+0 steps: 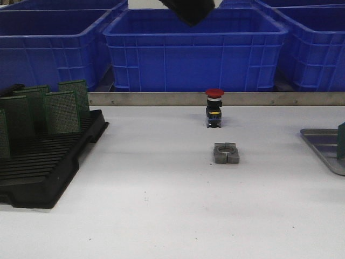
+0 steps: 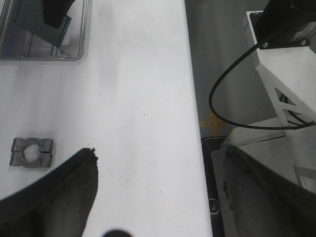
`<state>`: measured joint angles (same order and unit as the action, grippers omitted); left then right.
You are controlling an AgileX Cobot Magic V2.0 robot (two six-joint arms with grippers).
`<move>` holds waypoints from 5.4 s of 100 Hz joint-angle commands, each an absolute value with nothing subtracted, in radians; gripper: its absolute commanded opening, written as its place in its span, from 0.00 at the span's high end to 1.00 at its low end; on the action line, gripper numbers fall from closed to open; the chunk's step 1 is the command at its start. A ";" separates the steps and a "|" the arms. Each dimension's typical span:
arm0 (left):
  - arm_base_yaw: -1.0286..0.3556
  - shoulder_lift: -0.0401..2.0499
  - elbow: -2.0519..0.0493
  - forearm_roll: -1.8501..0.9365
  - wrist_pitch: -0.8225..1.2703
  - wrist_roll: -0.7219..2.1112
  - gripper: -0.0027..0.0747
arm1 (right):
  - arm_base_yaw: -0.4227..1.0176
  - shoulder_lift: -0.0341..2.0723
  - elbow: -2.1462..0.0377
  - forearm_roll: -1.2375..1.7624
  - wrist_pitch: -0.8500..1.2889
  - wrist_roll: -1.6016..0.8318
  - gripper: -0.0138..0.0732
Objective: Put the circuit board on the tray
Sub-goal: 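Lower the board flat onto the metal tray and open the right gripper, then reach the left gripper into the rack and grasp a second green board, then lift the second board out of the rack with the left gripper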
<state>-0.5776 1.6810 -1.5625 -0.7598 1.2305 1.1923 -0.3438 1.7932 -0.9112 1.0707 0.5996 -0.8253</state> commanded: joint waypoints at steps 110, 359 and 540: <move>-0.477 1.628 -1.663 -0.607 1.275 1.185 0.31 | -0.349 1.754 -0.937 1.078 0.613 -0.830 0.19; -0.186 1.971 -1.672 -0.184 0.976 1.276 0.61 | -0.349 1.754 -0.937 1.078 0.645 -0.830 0.19; -0.566 1.871 -1.897 -0.632 1.276 1.039 0.99 | -0.327 1.738 -1.051 1.217 1.031 -1.071 0.19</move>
<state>-0.5582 1.9275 -1.8753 -0.5818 1.2438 1.0539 -0.3390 1.7932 -0.9944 1.0992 0.8678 -0.9532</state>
